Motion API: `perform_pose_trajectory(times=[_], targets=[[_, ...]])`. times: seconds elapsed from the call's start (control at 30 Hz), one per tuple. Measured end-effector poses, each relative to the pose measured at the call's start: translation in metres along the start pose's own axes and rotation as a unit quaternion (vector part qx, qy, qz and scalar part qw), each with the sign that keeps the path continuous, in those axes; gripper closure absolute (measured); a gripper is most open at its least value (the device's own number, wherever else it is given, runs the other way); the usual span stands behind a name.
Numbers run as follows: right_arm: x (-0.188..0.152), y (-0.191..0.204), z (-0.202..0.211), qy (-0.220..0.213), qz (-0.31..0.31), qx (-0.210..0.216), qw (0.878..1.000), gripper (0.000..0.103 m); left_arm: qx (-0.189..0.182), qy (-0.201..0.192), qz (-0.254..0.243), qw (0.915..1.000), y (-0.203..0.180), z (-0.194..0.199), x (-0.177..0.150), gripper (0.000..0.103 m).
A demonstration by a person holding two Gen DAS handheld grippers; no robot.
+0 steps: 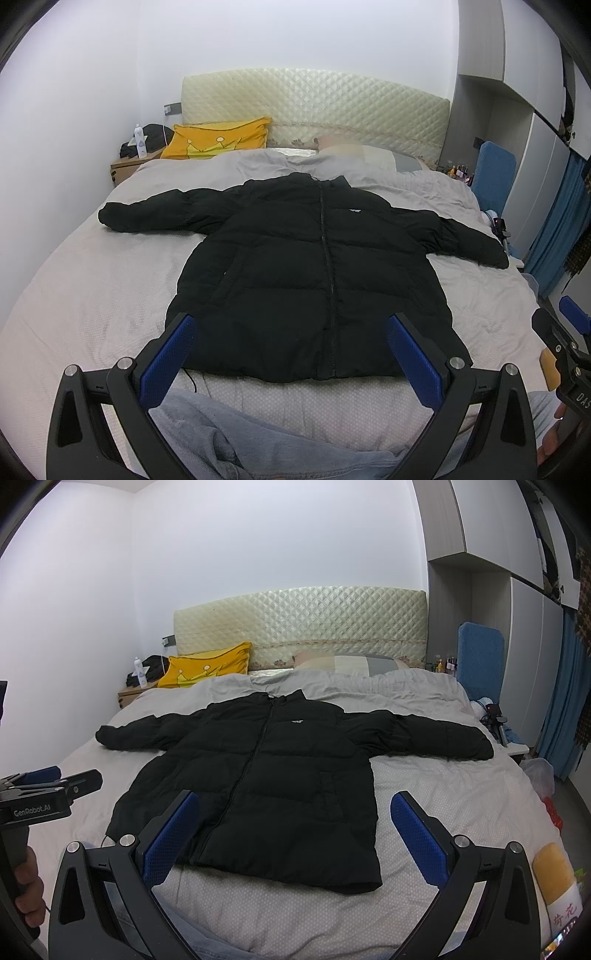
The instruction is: Fold large clothes
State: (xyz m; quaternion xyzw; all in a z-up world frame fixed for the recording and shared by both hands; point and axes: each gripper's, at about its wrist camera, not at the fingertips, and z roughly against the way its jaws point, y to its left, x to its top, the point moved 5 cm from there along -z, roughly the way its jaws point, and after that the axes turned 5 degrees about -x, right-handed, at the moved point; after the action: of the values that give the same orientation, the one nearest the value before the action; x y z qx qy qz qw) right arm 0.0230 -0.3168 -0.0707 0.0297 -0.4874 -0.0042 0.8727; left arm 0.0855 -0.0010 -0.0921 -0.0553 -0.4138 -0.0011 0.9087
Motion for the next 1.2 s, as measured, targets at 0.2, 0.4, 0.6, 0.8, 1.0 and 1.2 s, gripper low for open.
perform_pose_trajectory(times=[0.2,0.4,0.6,0.8,1.0,1.2], targets=[[0.003,-0.003,-0.007,0.005,-0.002,0.002,1.0,0.0,-0.004,0.002,-0.001,1.0,-0.001,-0.006,0.002,0.0],[0.017,-0.013,-0.018,0.002,-0.01,-0.005,1.0,0.0,-0.01,0.017,-0.005,0.9998,-0.006,-0.026,0.016,0.0],[0.037,-0.034,-0.036,-0.005,-0.023,-0.02,1.0,0.0,-0.021,0.015,-0.024,0.9994,-0.021,-0.049,0.046,0.0],[0.055,-0.065,-0.069,-0.012,-0.03,-0.038,0.999,0.0,-0.04,-0.011,-0.043,0.9982,-0.038,-0.082,0.075,0.0],[0.069,-0.107,-0.114,-0.017,-0.043,-0.067,0.997,0.0,-0.074,-0.016,-0.059,0.9953,-0.054,-0.135,0.101,0.0],[0.082,-0.152,-0.155,-0.03,-0.041,-0.112,0.992,0.0,-0.092,-0.023,-0.07,0.9931,-0.056,-0.181,0.113,0.0]])
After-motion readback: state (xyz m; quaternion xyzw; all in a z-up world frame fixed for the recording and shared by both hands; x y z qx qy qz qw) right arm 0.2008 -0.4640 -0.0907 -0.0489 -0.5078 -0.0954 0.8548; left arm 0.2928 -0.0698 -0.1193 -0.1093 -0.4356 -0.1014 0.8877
